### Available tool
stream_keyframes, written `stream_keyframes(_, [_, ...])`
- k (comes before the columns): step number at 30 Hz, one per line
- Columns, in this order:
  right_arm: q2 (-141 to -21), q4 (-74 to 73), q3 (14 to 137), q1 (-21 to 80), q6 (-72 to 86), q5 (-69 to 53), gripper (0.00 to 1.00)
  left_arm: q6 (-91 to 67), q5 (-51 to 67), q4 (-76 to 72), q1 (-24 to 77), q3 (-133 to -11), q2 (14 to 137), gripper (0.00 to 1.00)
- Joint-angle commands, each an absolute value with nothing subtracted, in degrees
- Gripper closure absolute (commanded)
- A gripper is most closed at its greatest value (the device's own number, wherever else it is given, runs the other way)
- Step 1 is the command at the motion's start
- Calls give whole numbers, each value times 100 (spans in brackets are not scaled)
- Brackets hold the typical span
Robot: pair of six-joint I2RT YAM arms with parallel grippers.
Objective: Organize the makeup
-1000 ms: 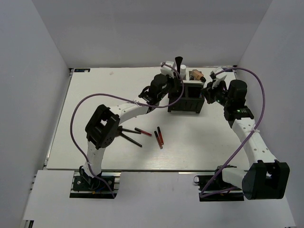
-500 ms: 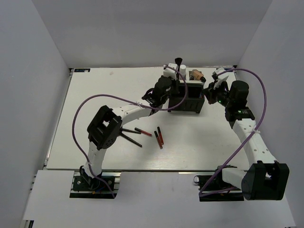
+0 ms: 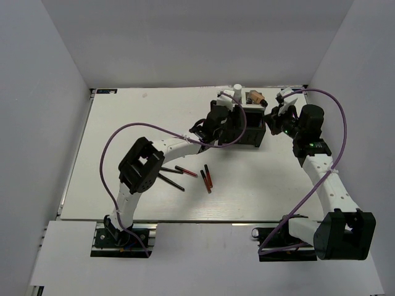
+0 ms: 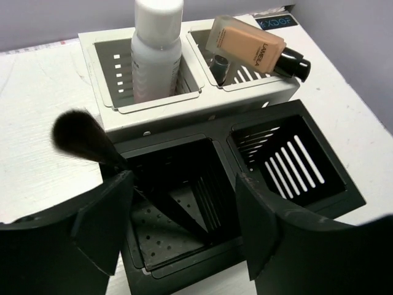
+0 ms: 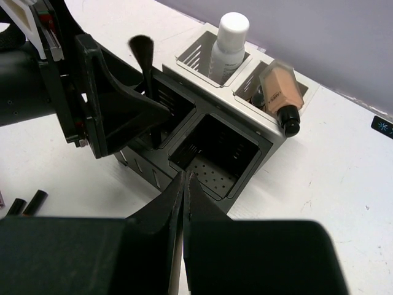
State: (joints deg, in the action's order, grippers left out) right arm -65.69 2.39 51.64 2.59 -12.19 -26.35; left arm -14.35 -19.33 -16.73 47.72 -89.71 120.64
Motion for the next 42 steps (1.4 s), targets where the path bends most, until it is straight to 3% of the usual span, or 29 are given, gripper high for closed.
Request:
stream_keyframes(1, [-6486,519,5150,220,-1195,-2786,100,-1441,-2171,-1793,4834,-9017,11672,22])
stream_keyframes(7, [-6521,344,5177,237,-1563,-3724,100,-1433,-2390,-2039,4887,-9175,11040,24])
stream_keyframes(10, [-6714,-542,5431,255,-2397,-5393,100,-1529,-2566,-1899,4835,-9027,10461,35])
stream_keyframes(11, [-6793,-789,5510,272,-2643,-5753,100,-1590,-2584,-1803,4834,-8905,10276,48])
stream_keyframes(13, [-7048,-1368,5800,377,-3460,-6282,91,-2036,-2732,-1182,4685,-8624,9521,64])
stream_keyframes(14, [-7301,-1954,5923,456,-3706,-6502,82,-2161,-3203,-865,4685,-8387,9266,81])
stream_keyframes(17, [-7680,-2992,6380,920,-4594,-6303,68,-2845,-3663,681,4614,-7824,8194,100])
stream_keyframes(18, [-7890,-3067,6433,1045,-4762,-6154,66,-3622,-3970,1147,4562,-7648,7626,100])
stream_keyframes(20, [-8102,-2937,6460,1747,-4720,-5478,65,-4539,-4174,2649,4491,-7105,7043,100])
stream_keyframes(23, [-8558,-2498,6591,2670,-4168,-4651,66,-6481,-4201,4364,4430,-6253,5865,72])
stream_keyframes(24, [-8752,-2496,6722,2820,-4044,-4388,66,-7182,-4053,4881,4430,-6005,5279,54])
stream_keyframes(27, [-9683,-2531,7539,3733,-3456,-3930,63,-8484,-3746,5849,4430,-5169,4476,31])
stream_keyframes(29, [-10393,-2566,8303,4276,-3121,-3316,53,-9024,-3613,6343,4430,-4914,3843,27])
stream_keyframes(31, [-11105,-2690,8839,4490,-2745,-2937,48,-9421,-3569,6906,4430,-4948,3456,25])
stream_keyframes(36, [-12215,-2715,10273,4974,-2373,-2813,46,-9624,-3718,8101,4430,-5597,3463,23])
stream_keyframes(42, [-12867,-2593,10626,5370,-2479,-2365,43,-9624,-3577,8086,4430,-5441,3138,22])
